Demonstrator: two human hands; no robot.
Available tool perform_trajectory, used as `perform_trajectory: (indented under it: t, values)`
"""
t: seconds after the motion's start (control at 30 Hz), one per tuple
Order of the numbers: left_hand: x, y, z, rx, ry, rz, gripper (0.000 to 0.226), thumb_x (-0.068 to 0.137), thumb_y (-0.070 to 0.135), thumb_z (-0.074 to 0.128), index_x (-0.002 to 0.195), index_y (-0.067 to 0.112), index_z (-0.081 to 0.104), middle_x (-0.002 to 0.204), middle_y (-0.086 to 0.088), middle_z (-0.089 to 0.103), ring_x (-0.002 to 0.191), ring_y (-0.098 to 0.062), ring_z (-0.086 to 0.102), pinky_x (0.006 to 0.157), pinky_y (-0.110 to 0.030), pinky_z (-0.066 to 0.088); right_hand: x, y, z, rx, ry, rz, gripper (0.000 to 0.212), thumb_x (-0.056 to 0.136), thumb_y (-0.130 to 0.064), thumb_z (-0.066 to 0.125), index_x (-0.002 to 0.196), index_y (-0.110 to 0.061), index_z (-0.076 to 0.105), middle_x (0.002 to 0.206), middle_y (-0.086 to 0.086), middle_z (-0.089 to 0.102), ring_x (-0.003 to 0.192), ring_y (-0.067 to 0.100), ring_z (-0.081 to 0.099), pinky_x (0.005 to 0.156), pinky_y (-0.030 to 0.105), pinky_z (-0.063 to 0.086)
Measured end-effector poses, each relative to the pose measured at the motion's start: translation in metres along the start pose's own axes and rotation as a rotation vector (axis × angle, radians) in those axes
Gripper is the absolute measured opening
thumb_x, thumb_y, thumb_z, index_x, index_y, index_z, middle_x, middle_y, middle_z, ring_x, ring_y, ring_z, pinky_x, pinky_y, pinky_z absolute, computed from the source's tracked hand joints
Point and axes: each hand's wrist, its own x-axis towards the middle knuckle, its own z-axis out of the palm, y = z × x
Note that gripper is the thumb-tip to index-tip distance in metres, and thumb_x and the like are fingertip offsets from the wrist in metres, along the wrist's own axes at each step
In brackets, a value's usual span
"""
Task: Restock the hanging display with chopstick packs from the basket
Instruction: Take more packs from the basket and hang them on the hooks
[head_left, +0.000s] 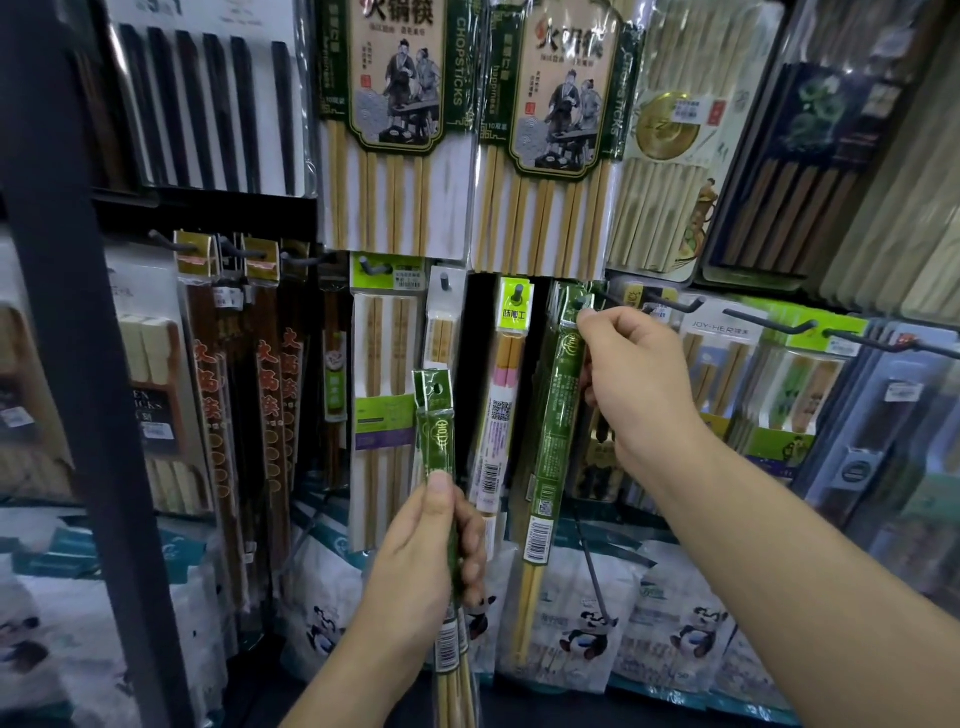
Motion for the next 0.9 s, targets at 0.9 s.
perform_trajectory:
  t: [0.9]
  values:
    - [0.000,-0.003,0.008,0.067,0.034,0.041,0.029,0.087,0.048,0.055,0.091,0.031,0.077,0.079,0.007,0.067,0.080,-0.008,0.067,0.073,-0.026,0.058,-0.017,-0.005,-0.004,-0.005,-0.016,-0.067,0.034,0.106,-0.027,0.052,0.075,-0.015,0.058,0.053,-0.007,0.040,0.045,0.009,0.034,0.041,0.018,0.033]
